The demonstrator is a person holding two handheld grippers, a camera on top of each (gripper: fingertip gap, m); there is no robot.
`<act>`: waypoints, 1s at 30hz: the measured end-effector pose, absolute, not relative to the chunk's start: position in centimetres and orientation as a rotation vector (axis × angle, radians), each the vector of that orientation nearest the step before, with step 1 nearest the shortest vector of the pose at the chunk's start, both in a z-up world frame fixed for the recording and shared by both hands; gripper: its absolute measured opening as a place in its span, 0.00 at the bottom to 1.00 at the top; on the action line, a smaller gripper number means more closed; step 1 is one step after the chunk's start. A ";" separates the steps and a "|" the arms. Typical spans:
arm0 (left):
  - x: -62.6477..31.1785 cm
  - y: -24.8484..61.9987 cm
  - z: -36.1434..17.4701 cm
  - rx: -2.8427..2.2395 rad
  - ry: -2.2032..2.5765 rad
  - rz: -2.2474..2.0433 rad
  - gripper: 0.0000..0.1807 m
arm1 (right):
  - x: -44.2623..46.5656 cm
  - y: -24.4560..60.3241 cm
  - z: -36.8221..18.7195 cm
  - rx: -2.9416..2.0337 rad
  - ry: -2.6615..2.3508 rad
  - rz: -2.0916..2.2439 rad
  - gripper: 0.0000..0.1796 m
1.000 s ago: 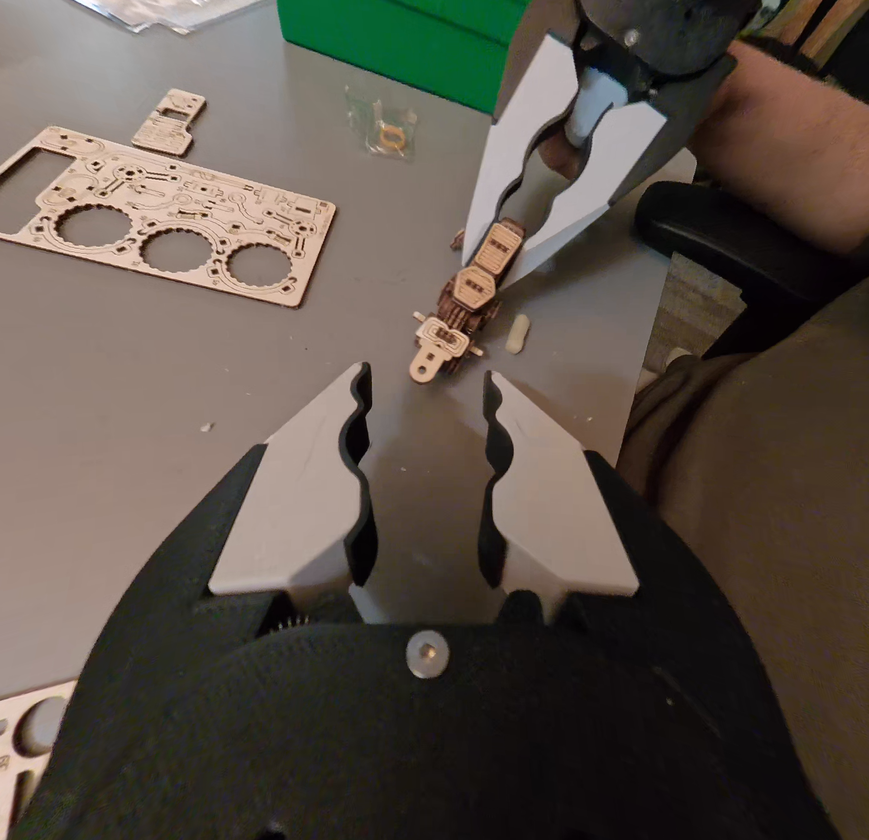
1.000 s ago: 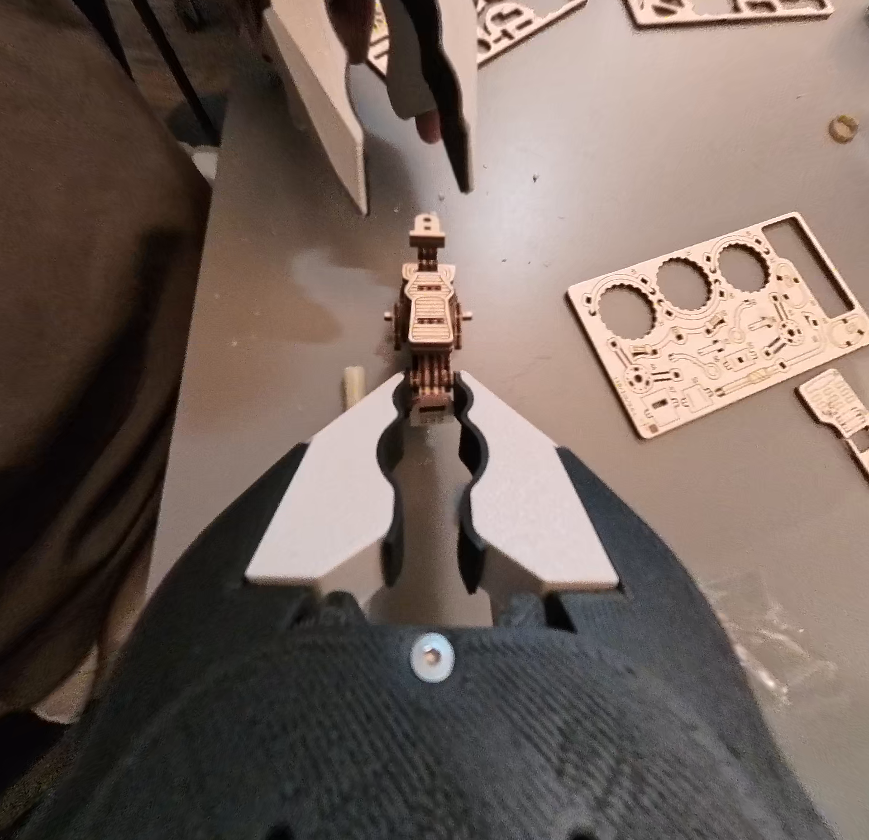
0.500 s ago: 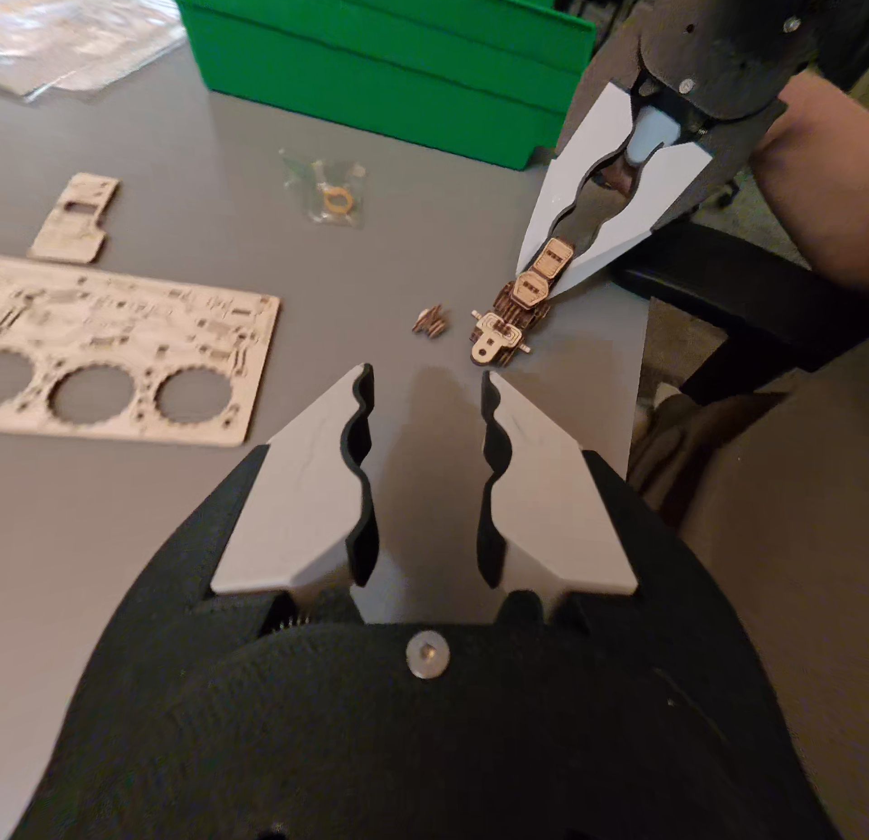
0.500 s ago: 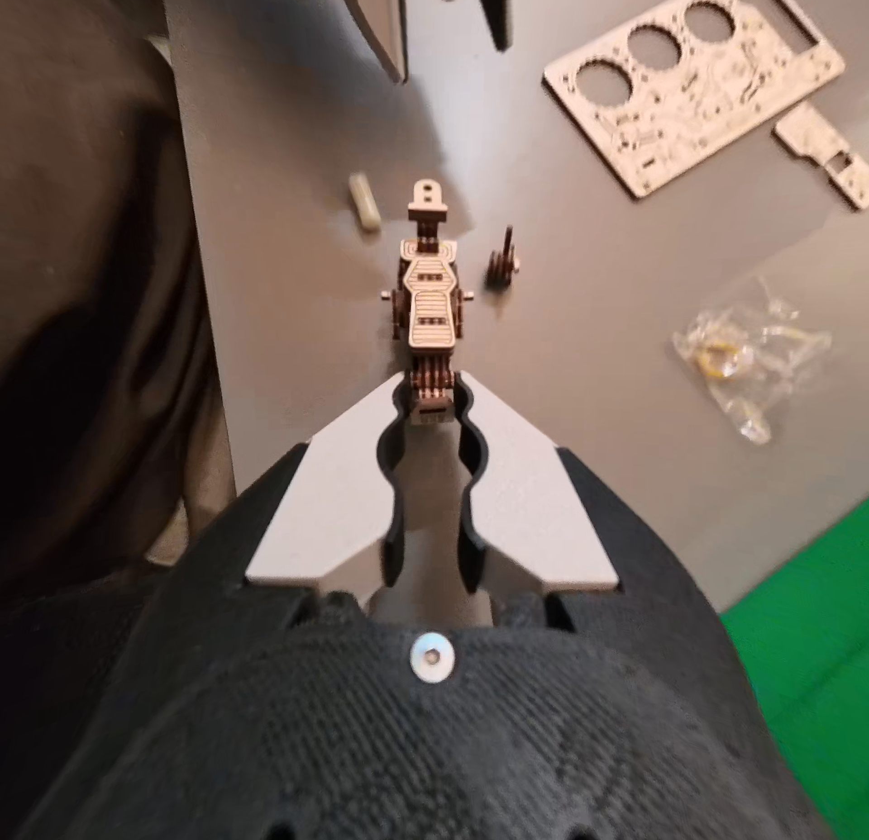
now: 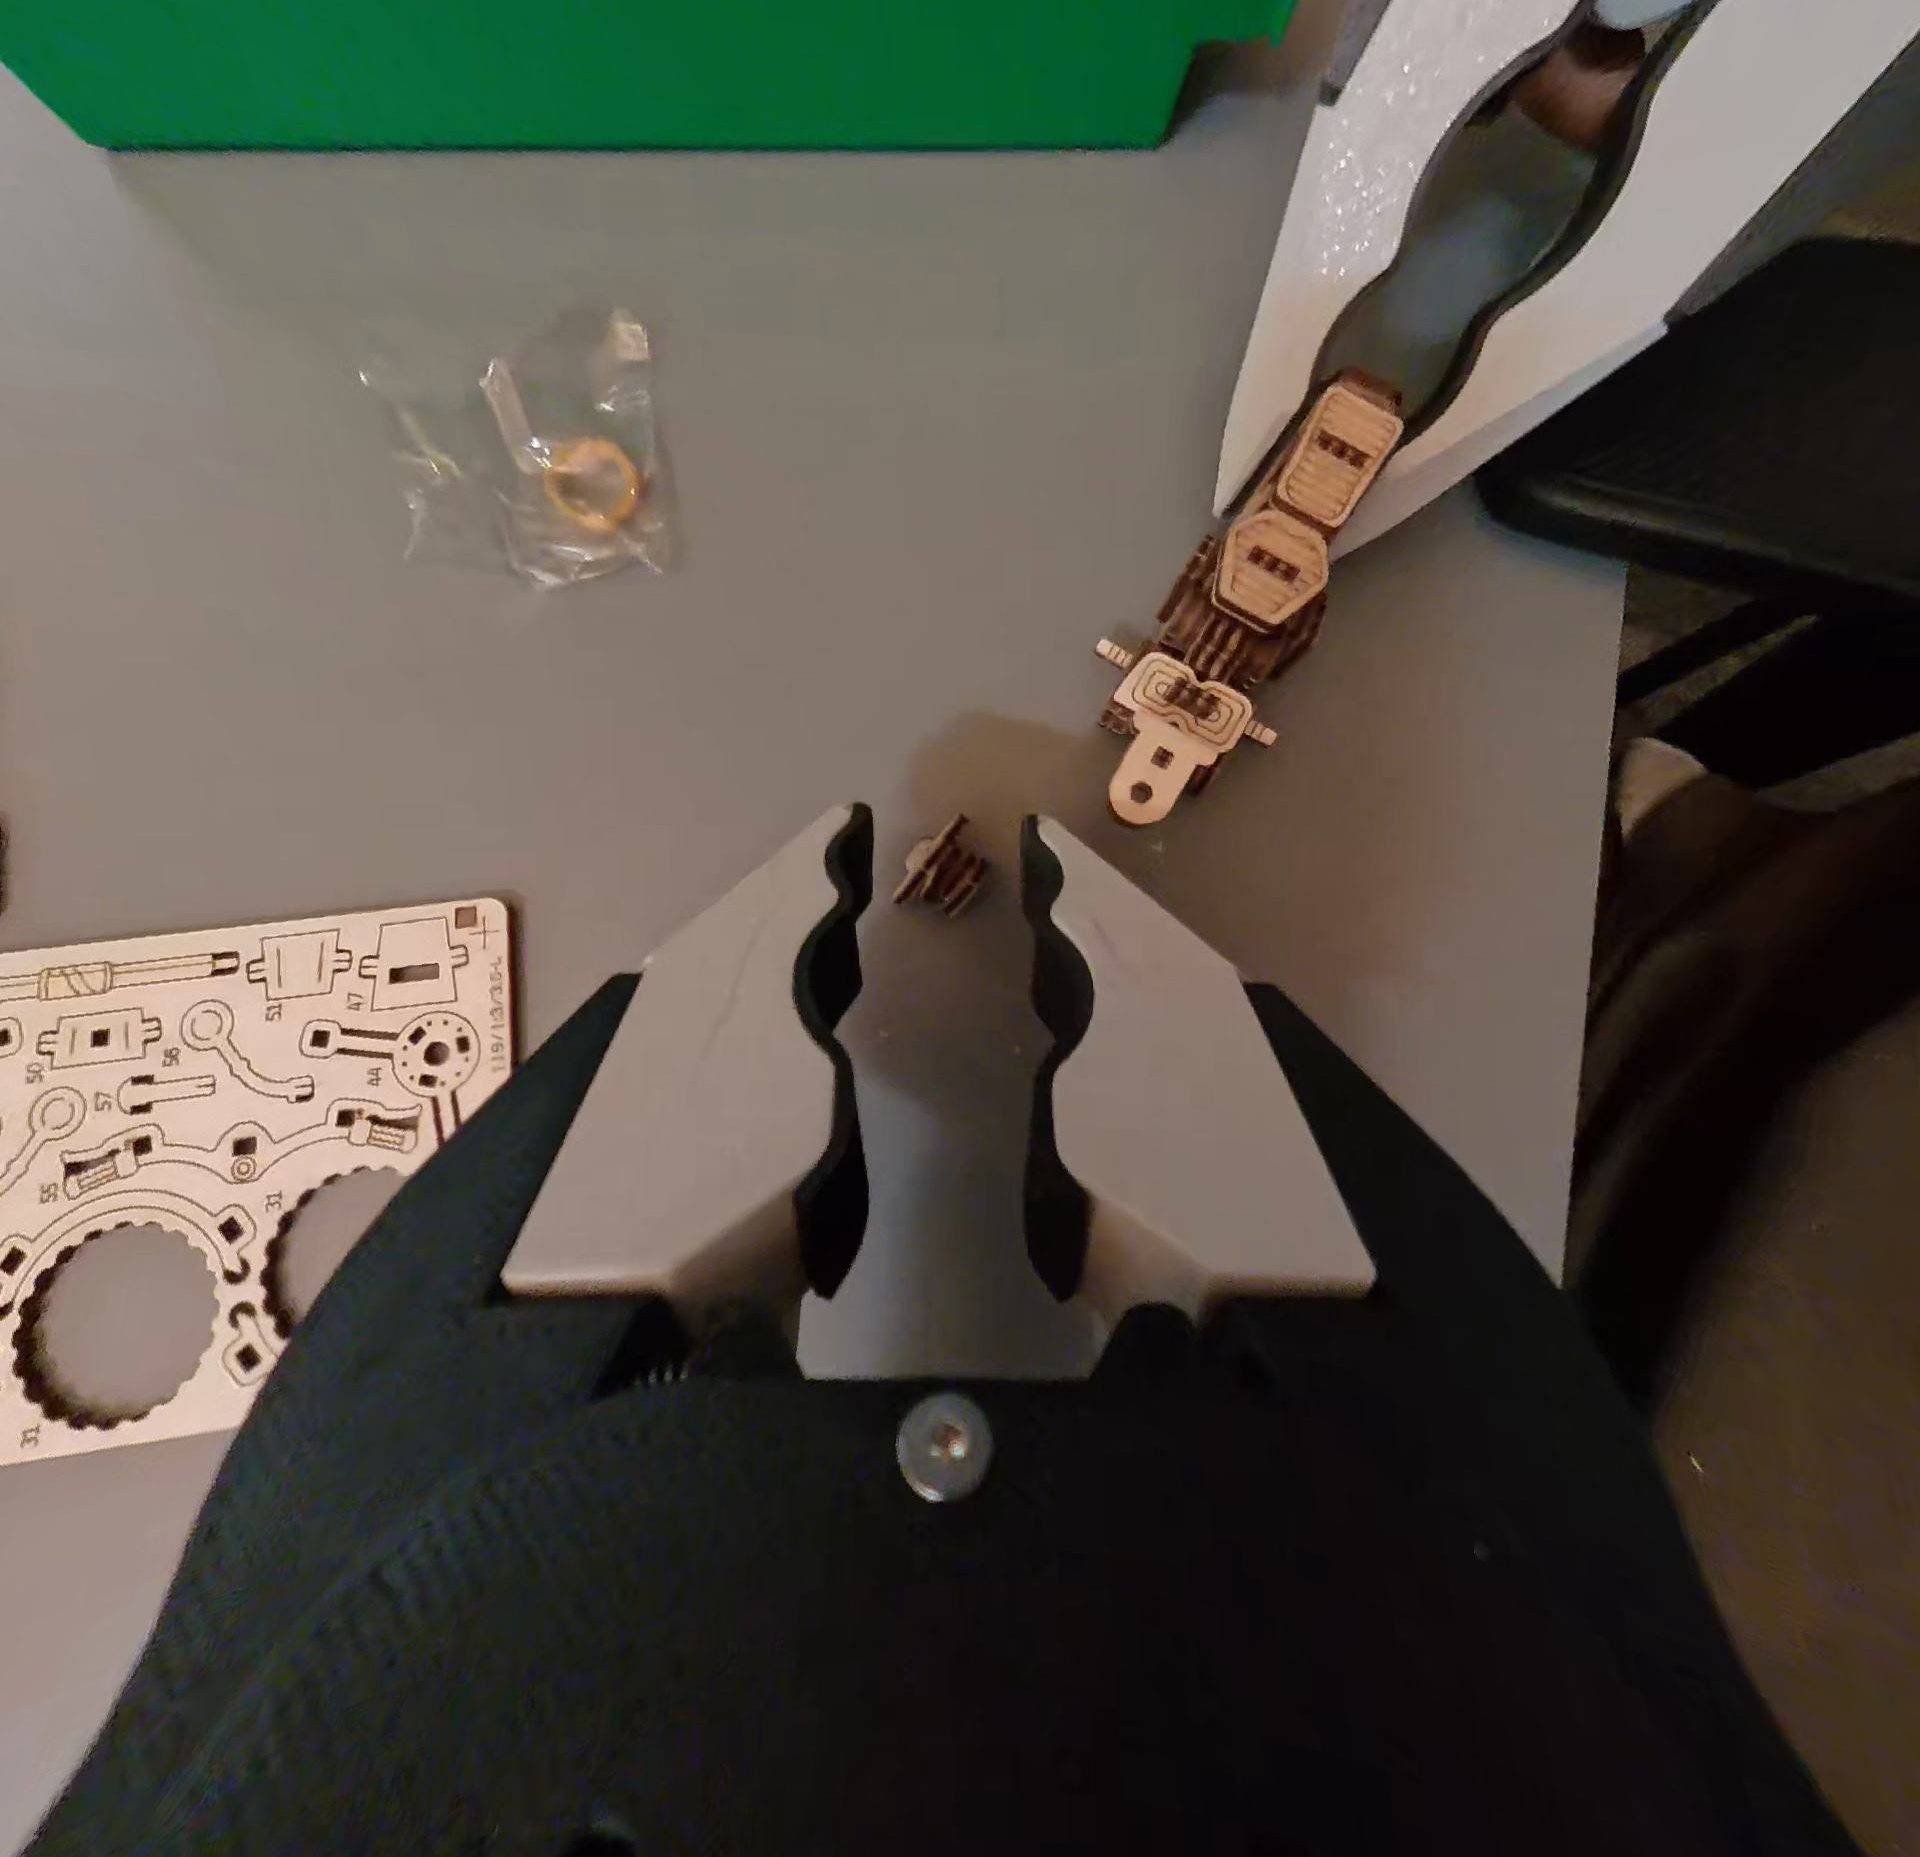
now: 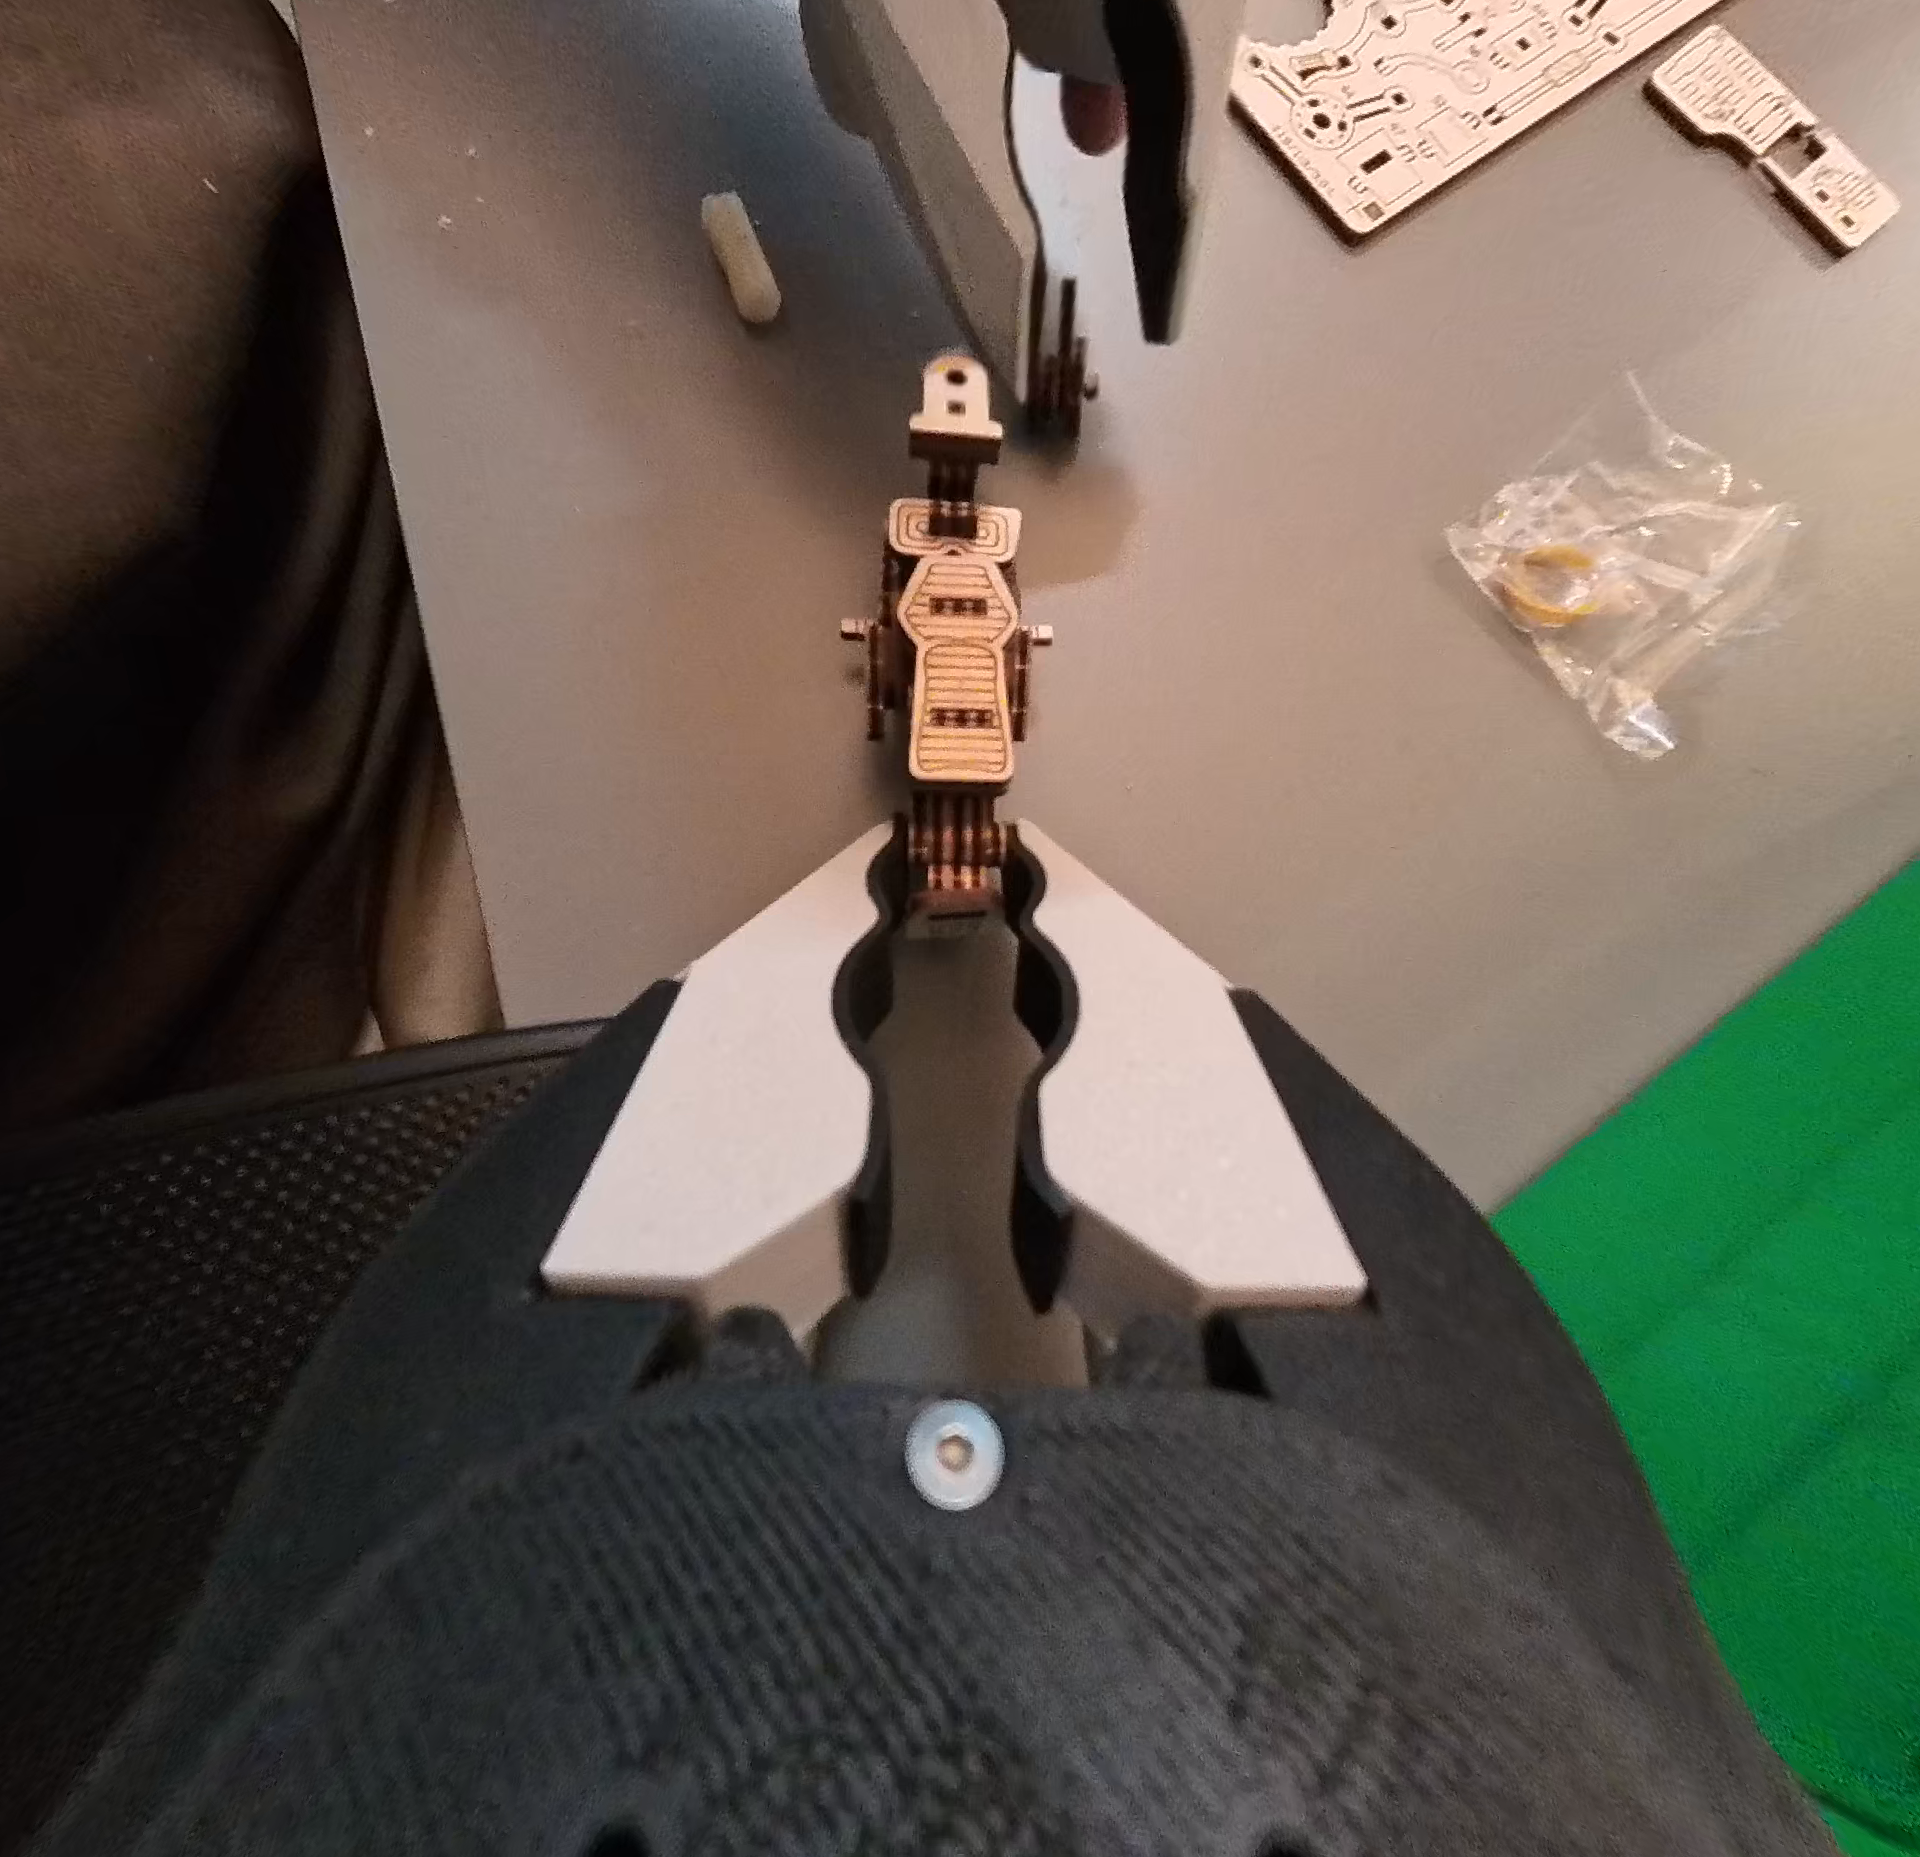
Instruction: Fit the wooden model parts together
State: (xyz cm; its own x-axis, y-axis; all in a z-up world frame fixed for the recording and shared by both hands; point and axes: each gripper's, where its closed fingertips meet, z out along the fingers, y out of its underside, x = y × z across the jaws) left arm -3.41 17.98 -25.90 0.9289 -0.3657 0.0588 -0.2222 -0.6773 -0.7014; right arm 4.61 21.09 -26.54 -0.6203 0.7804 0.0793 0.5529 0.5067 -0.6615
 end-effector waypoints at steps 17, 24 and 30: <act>-8.8 14.0 -23.9 -2.206 0.063 -0.207 0.03 | 1.7 18.8 -26.7 -0.976 -2.501 0.876 0.08; -15.2 6.7 -20.8 -1.959 -0.372 -0.305 0.03 | -2.9 13.7 -26.8 -0.750 -2.614 1.004 0.09; -15.5 3.1 -19.5 -1.825 -0.428 -0.426 0.03 | -6.2 10.1 -27.1 -0.596 -2.718 0.953 0.09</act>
